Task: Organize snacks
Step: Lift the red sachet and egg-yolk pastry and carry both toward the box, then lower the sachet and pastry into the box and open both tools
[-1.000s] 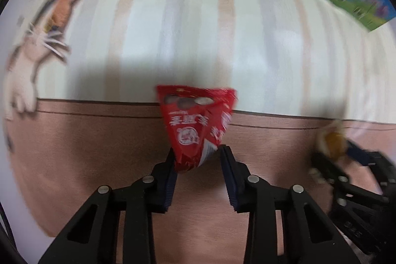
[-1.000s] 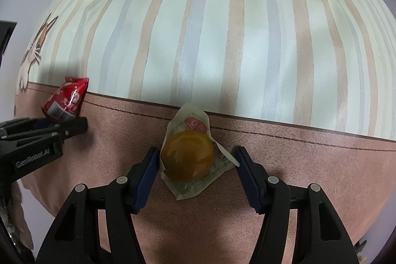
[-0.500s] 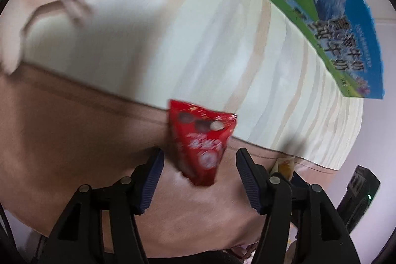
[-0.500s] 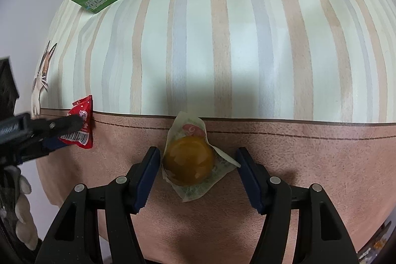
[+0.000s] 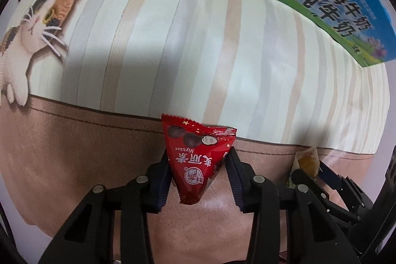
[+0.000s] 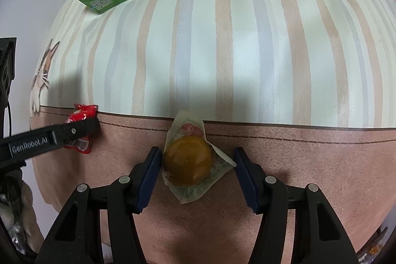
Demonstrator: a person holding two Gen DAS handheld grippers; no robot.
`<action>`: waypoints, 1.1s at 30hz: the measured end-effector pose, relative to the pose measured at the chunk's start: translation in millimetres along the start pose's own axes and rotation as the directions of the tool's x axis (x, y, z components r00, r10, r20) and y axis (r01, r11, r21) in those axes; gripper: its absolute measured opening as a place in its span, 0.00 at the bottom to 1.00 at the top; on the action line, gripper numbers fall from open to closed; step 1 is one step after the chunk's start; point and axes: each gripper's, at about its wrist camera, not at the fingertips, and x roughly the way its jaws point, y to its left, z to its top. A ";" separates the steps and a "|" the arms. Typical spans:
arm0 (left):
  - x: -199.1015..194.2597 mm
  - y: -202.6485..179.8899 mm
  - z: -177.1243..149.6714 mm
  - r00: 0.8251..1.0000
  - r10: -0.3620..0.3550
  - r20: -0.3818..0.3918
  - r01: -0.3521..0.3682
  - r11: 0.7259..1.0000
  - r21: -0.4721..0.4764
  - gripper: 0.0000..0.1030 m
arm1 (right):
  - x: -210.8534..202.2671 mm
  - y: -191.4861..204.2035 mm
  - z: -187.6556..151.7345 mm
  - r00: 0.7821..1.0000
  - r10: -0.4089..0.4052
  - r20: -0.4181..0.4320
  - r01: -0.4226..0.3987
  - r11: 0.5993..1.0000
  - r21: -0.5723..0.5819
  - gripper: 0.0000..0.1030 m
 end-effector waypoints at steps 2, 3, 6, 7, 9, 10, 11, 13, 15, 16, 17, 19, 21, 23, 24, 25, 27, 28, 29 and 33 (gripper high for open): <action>-3.8 -11.6 -4.1 1.000 -0.004 0.008 0.004 1.000 0.014 0.37 | -3.8 0.9 0.3 1.000 0.019 0.003 -0.019 1.000 0.006 0.59; -8.3 -15.1 -5.8 1.000 -0.012 0.015 0.012 1.000 0.015 0.37 | -6.7 1.1 0.5 1.000 0.030 0.007 -0.030 0.999 0.009 0.59; -22.8 -24.5 -5.4 0.999 -0.038 0.037 0.037 0.999 0.025 0.37 | -17.8 -0.7 2.5 0.997 0.069 0.020 -0.070 0.997 0.023 0.59; -29.8 -26.8 -3.9 0.998 -0.051 0.043 0.050 0.998 0.029 0.37 | -23.5 -0.9 3.5 0.996 0.083 0.027 -0.084 0.996 0.027 0.59; -45.0 -36.8 2.3 0.995 -0.078 0.062 0.076 0.996 0.042 0.37 | -37.8 -2.1 8.5 0.993 0.107 0.050 -0.109 0.994 0.032 0.59; -53.0 -40.6 5.5 0.993 -0.093 0.072 0.090 0.995 0.051 0.37 | -48.4 -2.7 13.0 0.990 0.122 0.069 -0.124 0.992 0.035 0.59; -64.3 -47.7 10.8 0.990 -0.111 0.089 0.105 0.992 0.064 0.37 | -55.7 -2.6 18.1 0.988 0.129 0.083 -0.133 0.990 0.037 0.59; -84.1 -60.9 20.9 0.983 -0.139 0.118 0.130 0.988 0.083 0.37 | -78.5 -3.9 32.4 0.981 0.150 0.127 -0.156 0.987 0.037 0.59; -105.9 -70.7 38.2 0.974 -0.173 0.144 0.159 0.982 0.106 0.37 | -101.6 -5.0 47.3 0.972 0.160 0.172 -0.169 0.985 0.033 0.59; -116.0 -76.5 45.6 0.969 -0.189 0.157 0.172 0.978 0.117 0.37 | -116.7 -5.7 57.8 0.965 0.168 0.202 -0.177 0.984 0.028 0.59; -128.7 -77.6 55.3 0.965 -0.202 0.168 0.180 0.974 0.134 0.37 | -127.4 -6.0 66.0 0.960 0.171 0.222 -0.181 0.983 0.024 0.59; -152.0 -86.8 72.3 0.955 -0.226 0.194 0.197 0.967 0.161 0.38 | -152.2 -6.7 88.0 0.948 0.175 0.267 -0.186 0.982 0.015 0.59; -165.3 -106.0 96.3 0.951 -0.230 0.205 0.191 0.962 0.193 0.38 | -175.1 -8.1 112.7 0.938 0.161 0.308 -0.170 0.985 0.004 0.59; -171.8 -118.7 117.7 0.955 -0.220 0.199 0.175 0.960 0.219 0.38 | -191.4 -10.6 137.0 0.934 0.124 0.334 -0.129 0.992 -0.007 0.59; -173.4 -124.2 133.3 0.961 -0.204 0.188 0.160 0.961 0.225 0.38 | -196.4 -11.6 149.9 0.935 0.106 0.340 -0.109 0.994 -0.010 0.59; -171.6 -129.3 145.3 0.967 -0.186 0.175 0.142 0.961 0.235 0.38 | -199.5 -11.2 162.1 0.935 0.089 0.343 -0.090 0.996 -0.011 0.59; -164.7 -137.6 165.9 0.978 -0.147 0.147 0.107 0.962 0.251 0.38 | -202.2 -14.7 187.7 0.942 0.044 0.334 -0.042 0.999 -0.012 0.59; -161.0 -140.6 177.2 0.983 -0.121 0.136 0.083 0.963 0.255 0.38 | -200.6 -18.0 199.8 0.945 0.022 0.325 -0.021 1.000 -0.006 0.59; -154.9 -144.5 185.6 0.987 -0.101 0.125 0.066 0.963 0.261 0.38 | -198.7 -25.9 208.6 0.953 0.004 0.303 -0.002 1.000 -0.006 0.59; -127.1 -152.6 216.4 0.998 -0.023 0.057 0.007 0.964 0.266 0.38 | -177.7 -48.2 235.5 0.977 -0.035 0.212 0.030 0.999 0.024 0.59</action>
